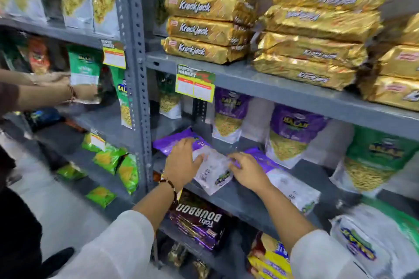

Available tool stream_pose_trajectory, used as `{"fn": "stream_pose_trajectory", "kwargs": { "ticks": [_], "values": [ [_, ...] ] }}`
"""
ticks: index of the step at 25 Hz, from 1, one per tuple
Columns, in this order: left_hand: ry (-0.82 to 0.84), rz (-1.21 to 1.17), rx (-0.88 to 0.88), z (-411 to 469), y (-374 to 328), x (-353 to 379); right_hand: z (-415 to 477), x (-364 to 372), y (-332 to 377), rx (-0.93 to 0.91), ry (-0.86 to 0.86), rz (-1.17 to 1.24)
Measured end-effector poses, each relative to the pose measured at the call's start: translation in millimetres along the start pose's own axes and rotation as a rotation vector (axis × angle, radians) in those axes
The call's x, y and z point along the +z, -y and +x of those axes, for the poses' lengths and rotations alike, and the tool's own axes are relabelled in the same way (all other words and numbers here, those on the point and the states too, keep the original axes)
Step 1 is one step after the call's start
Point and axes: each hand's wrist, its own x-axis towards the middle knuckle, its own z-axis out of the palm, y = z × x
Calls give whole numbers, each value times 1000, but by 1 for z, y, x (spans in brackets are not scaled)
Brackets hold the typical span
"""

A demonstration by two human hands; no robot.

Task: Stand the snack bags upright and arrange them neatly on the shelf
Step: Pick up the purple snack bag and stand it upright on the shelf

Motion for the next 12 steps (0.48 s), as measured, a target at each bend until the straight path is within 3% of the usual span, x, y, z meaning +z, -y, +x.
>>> {"fn": "stream_pose_trajectory", "kwargs": {
  "ticks": [3, 6, 8, 12],
  "values": [
    [-58, -241, -430, 59, 59, 26, 57, 32, -14, 111, 115, 38],
    [21, -647, -755, 104, 109, 60, 97, 51, -22, 307, 250, 135],
    [25, -776, -794, 116, 111, 63, 120, 61, -33, 412, 215, 244],
    [-136, -724, -811, 124, 106, 61, 131, 66, -44, 592, 220, 391]
  ]
}}
